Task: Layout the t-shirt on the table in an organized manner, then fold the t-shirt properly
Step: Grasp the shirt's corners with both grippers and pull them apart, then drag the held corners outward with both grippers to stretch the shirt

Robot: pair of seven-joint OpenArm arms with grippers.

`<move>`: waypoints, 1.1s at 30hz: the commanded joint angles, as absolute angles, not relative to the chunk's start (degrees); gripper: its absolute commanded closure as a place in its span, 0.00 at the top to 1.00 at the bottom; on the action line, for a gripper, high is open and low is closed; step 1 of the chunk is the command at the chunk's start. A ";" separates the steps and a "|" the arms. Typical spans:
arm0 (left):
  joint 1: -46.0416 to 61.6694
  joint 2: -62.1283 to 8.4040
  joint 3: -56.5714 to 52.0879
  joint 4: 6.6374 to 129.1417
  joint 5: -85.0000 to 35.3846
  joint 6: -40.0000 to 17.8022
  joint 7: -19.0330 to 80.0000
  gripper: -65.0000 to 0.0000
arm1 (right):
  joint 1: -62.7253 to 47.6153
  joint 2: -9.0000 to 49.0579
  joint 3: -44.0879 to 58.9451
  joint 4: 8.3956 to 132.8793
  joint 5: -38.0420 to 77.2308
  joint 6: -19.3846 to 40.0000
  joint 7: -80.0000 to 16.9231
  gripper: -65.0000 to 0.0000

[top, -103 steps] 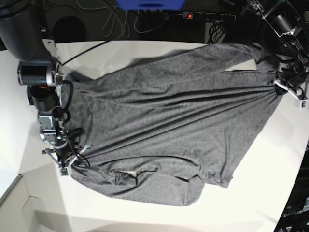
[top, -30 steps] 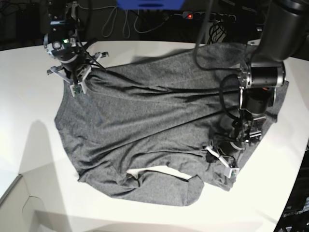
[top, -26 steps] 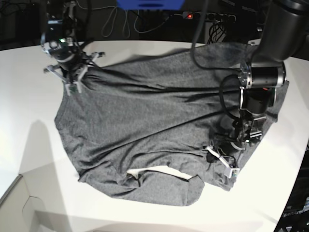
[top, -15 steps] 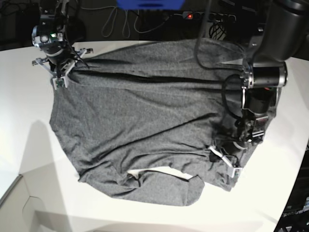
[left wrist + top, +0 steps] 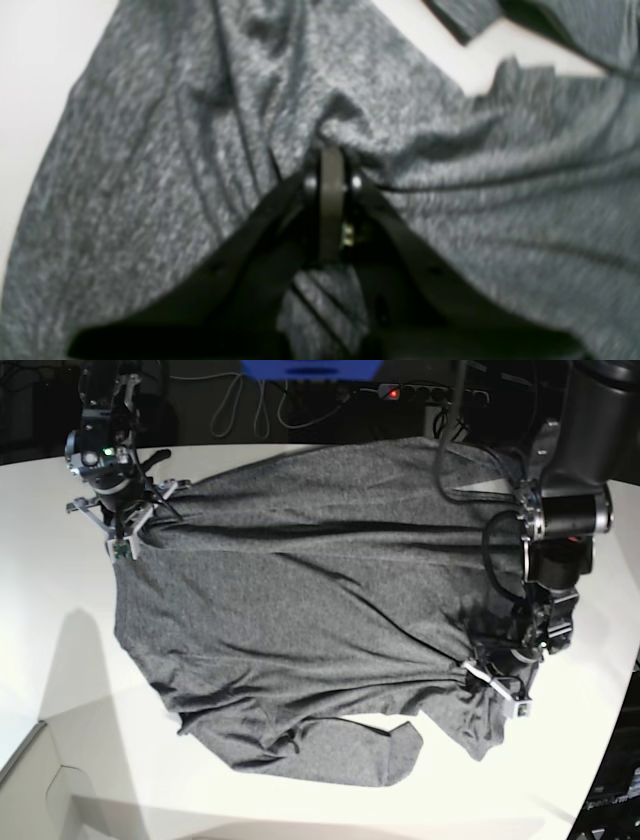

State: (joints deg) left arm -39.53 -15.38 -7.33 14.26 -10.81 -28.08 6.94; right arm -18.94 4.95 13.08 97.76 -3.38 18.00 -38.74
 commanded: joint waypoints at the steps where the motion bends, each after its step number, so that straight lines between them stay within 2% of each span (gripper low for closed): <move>1: -41.54 -15.96 -8.13 14.99 -11.47 -27.65 6.64 0.00 | -19.03 5.32 13.14 97.36 -4.26 17.89 -41.80 0.00; 10: -44.18 -14.37 -9.36 23.60 -12.09 -27.65 6.81 0.00 | -18.77 5.23 13.23 102.20 -4.09 17.89 -41.80 0.00; 14: -44.09 -13.58 -9.27 29.41 -17.63 -27.65 7.52 0.00 | -18.59 5.14 13.23 107.56 -4.09 17.89 -41.80 0.00; 18: -42.95 -14.37 -9.27 35.56 -22.99 -27.65 15.25 0.00 | -16.04 5.32 13.23 110.11 -4.26 17.89 -41.80 0.00; 22: -36.26 -18.42 -9.27 44.79 -28.09 -27.65 23.60 0.00 | -11.82 6.37 13.58 109.58 -4.00 17.89 -41.89 0.00; 25: -29.32 -21.41 -11.03 51.65 -32.75 -27.65 26.95 0.00 | -6.37 6.46 12.62 105.80 -4.00 17.89 -41.89 0.00; 29: -18.07 -22.11 -19.03 58.95 -36.44 -27.65 29.85 0.00 | 3.30 6.55 11.03 94.90 -4.00 18.15 -41.80 0.00; 33: -11.03 -22.02 -25.10 62.20 -36.44 -27.65 30.20 0.00 | 13.23 6.55 9.36 82.59 -4.26 25.01 -41.80 0.00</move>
